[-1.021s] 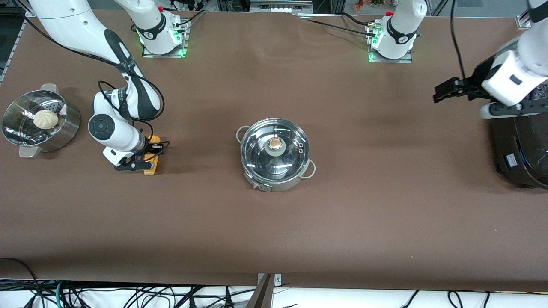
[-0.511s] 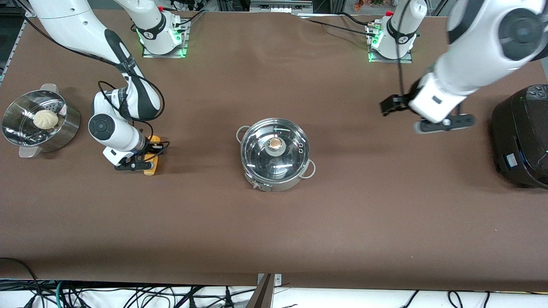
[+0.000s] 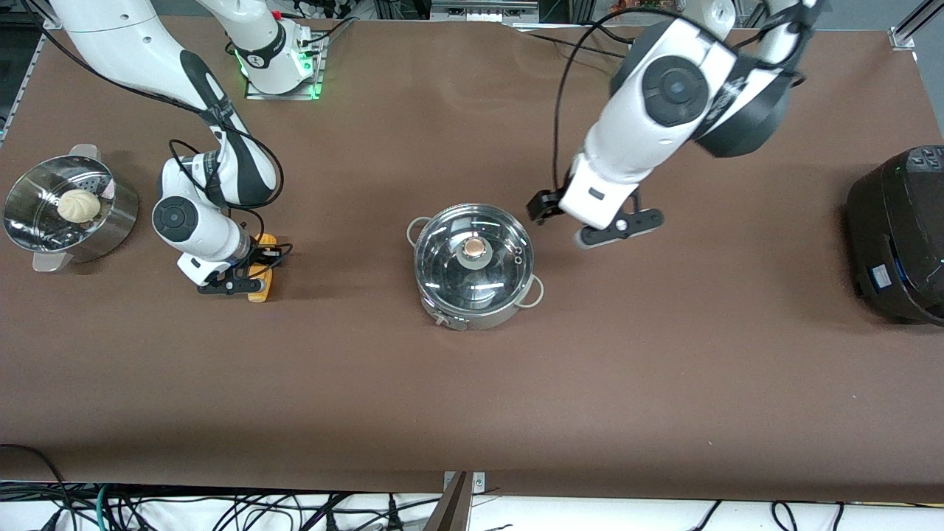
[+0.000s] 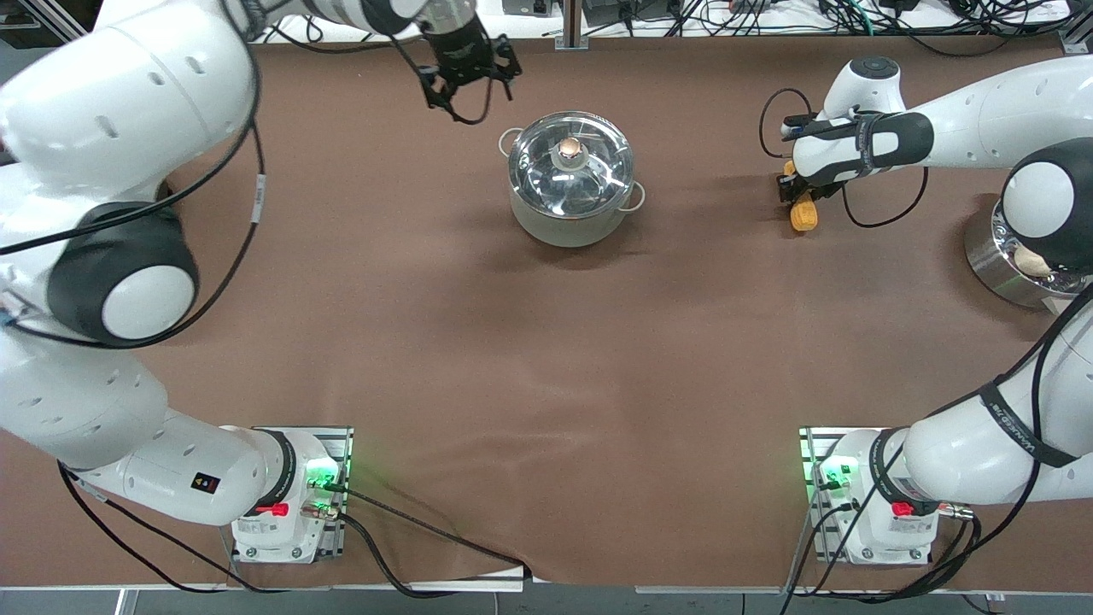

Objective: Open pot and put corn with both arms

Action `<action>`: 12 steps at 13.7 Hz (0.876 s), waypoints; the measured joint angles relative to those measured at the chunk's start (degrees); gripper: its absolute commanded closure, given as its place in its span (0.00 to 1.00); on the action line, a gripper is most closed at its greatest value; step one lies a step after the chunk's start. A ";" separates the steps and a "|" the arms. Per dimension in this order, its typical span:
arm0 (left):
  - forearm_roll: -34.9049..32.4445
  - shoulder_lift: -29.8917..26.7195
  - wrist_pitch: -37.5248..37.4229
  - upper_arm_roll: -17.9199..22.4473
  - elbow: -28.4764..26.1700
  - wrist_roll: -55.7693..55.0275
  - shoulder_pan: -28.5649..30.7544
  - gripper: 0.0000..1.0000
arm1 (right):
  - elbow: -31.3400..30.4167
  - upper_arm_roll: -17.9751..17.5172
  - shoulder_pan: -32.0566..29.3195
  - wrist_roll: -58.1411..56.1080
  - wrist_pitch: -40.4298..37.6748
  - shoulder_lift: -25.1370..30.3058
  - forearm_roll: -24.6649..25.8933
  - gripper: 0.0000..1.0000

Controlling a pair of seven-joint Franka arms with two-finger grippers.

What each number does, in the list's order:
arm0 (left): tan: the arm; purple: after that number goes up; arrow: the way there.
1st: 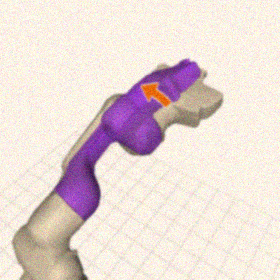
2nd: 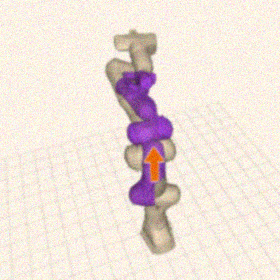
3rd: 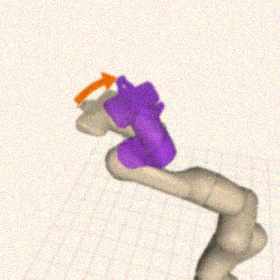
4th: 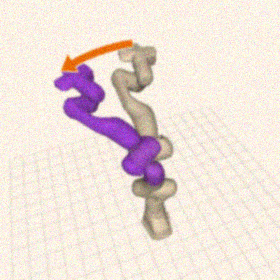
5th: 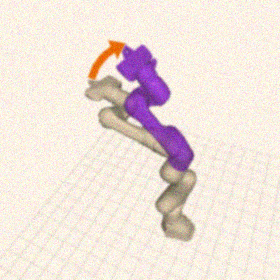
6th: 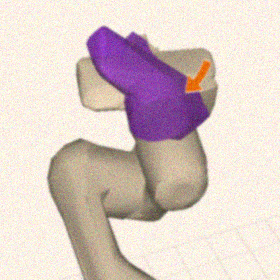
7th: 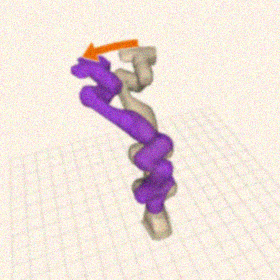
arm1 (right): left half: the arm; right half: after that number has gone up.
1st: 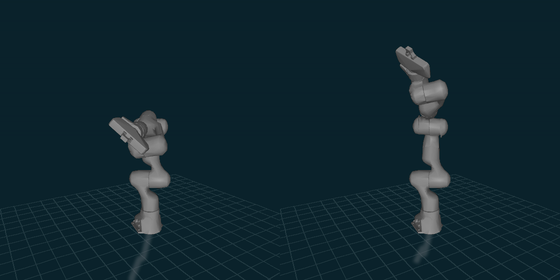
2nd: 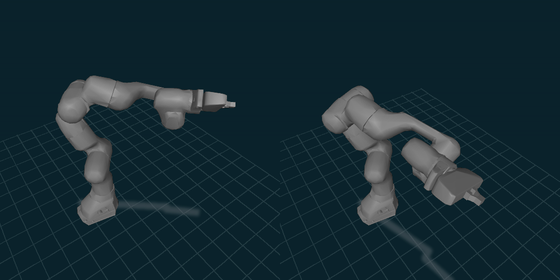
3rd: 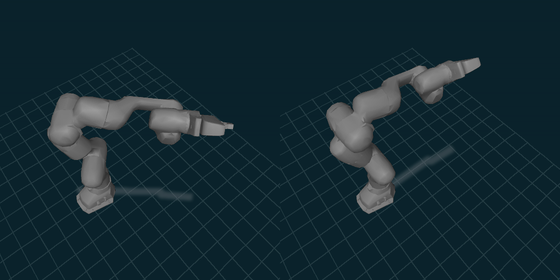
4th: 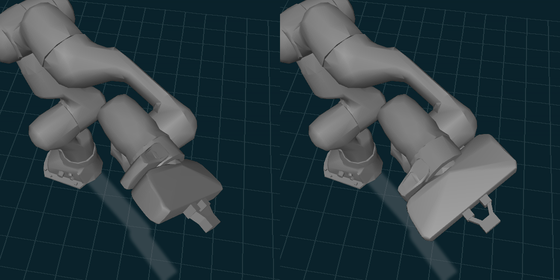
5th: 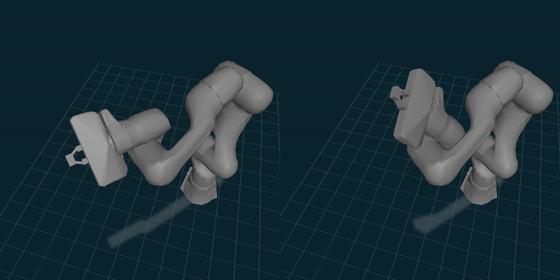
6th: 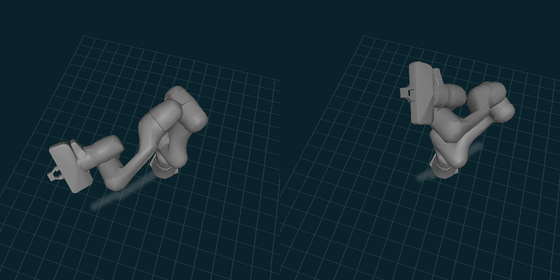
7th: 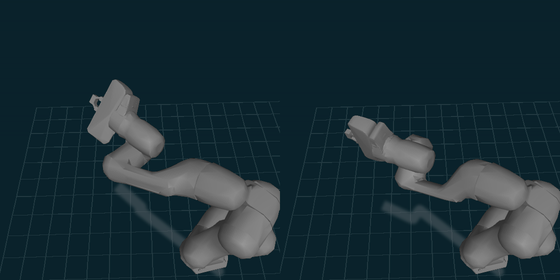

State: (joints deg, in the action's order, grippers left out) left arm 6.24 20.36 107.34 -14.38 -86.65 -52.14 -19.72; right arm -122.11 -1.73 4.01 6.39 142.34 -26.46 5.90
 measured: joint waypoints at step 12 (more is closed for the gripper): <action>-5.28 16.27 10.91 3.04 8.10 -16.10 -14.59 0.00 | 0.01 -0.01 0.01 0.00 0.00 0.00 0.00 1.00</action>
State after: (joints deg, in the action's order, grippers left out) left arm 0.96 36.63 118.24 -11.34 -78.55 -68.24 -34.30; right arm -122.10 -1.74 4.01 6.39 142.34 -26.46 5.90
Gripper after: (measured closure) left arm 0.000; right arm 0.683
